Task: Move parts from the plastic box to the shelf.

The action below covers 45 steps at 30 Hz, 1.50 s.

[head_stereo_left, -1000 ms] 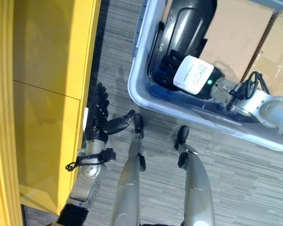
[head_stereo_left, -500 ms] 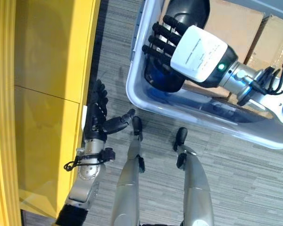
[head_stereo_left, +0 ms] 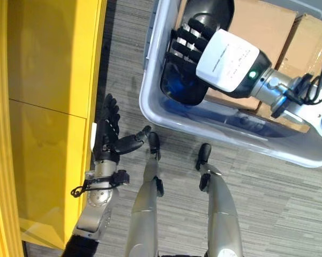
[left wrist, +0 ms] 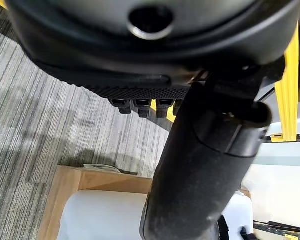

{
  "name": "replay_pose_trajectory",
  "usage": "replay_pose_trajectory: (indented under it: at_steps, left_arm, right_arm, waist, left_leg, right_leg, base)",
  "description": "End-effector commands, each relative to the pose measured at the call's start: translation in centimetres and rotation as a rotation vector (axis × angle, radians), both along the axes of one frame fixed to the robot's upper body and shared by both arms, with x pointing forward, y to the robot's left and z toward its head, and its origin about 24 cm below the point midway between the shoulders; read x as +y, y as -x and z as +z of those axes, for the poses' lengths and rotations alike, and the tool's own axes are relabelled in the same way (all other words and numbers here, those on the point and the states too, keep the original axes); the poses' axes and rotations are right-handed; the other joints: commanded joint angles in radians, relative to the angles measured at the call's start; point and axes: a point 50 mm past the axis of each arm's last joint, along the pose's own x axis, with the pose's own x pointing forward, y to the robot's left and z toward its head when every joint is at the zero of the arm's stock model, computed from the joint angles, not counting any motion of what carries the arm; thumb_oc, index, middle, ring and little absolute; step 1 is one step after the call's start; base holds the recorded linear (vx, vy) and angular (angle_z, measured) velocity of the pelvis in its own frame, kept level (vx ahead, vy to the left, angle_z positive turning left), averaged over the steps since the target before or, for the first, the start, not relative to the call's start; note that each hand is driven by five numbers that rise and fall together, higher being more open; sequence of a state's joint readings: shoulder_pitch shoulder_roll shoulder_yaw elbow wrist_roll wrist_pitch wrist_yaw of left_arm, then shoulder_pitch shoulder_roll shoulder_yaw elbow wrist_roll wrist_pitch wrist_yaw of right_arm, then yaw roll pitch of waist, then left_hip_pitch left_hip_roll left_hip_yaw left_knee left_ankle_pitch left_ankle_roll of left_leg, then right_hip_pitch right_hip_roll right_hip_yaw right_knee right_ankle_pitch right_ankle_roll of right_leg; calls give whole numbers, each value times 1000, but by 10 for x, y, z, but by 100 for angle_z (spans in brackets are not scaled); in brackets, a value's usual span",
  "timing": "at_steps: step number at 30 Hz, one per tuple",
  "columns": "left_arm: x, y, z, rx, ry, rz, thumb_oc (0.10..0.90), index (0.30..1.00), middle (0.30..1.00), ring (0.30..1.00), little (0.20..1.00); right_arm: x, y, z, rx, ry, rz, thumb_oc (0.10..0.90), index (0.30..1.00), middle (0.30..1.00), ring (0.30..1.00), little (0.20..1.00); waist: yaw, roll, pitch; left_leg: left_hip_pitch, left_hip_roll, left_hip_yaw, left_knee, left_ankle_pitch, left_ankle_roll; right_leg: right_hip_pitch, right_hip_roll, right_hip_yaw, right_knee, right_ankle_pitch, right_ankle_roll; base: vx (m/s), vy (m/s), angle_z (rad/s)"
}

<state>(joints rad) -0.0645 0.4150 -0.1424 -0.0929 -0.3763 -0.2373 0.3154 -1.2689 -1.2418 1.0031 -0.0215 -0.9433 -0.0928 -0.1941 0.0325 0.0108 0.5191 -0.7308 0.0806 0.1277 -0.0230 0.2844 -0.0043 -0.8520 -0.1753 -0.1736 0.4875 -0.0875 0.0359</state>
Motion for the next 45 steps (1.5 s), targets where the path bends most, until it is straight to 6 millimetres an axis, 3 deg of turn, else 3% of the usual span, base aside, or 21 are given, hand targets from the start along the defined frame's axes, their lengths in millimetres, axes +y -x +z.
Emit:
replay_pose_trajectory:
  at_steps: [1, 17, 31, 37, 38, 39, 45]
  left_arm:
    - [5, 14, 33, -184, -71, -2, 900, 1000, 1000, 1000, 1000]
    - [6, 15, 30, -180, -66, -9, 900, 1000, 1000, 1000, 1000]
    - [9, 19, 29, -187, -56, 0, 900, 1000, 1000, 1000, 1000]
    - [8, 18, 28, -188, -44, 2, 900, 1000, 1000, 1000, 1000]
    - [8, 18, 29, -191, -44, 2, 900, 1000, 1000, 1000, 1000]
    - [8, 18, 29, -193, -41, 2, 900, 1000, 1000, 1000, 1000]
    - [6, 15, 27, -185, -25, -3, 900, 1000, 1000, 1000, 1000]
  right_arm:
    - [9, 17, 58, -238, 18, 63, 900, 1000, 1000, 1000, 1000]
    - [-13, -13, 69, -209, 56, -126, 900, 1000, 1000, 1000, 1000]
    - [-34, -40, 56, -136, -39, -245, 900, 1000, 1000, 1000, 1000]
    - [-53, -57, 44, -89, -123, -344, 900, 1000, 1000, 1000, 1000]
    - [-57, -60, 43, -82, -137, -365, 549, 509, 509, 509, 509]
    - [-61, -62, 41, -75, -155, -382, 400, 300, 300, 300, 300]
    - [-93, -71, 17, 3, -214, -526, 400, 300, 300, 300, 300]
  waist:
    - [26, -37, 1]
    - [36, -28, 1]
    - [59, 5, 1]
    - [69, 20, 1]
    - [71, 22, 1]
    - [72, 24, 1]
    - [70, 26, 1]
  left_leg:
    - [148, 68, -7, 11, -139, -89]
    - [121, 65, -15, 9, -136, -90]
    - [25, 56, -30, 22, -133, -84]
    - [-10, 52, -33, 25, -132, -79]
    - [-15, 52, -33, 26, -131, -79]
    - [-19, 52, -32, 28, -132, -77]
    - [-9, 52, -30, 23, -132, -75]
  right_leg:
    - [291, -26, -18, -380, 153, 90]
    - [265, -27, -24, -375, 150, 91]
    - [171, -29, -24, -357, 144, 88]
    - [128, -31, -22, -340, 141, 86]
    - [122, -31, -21, -338, 141, 86]
    - [114, -32, -20, -334, 141, 86]
    - [110, -32, -23, -327, 141, 84]
  base:
    - [0, 0, 0]
    - [0, 0, 0]
    - [0, 0, 0]
    - [0, 0, 0]
    - [0, 0, 0]
    - [0, 0, 0]
    - [0, 3, -1]
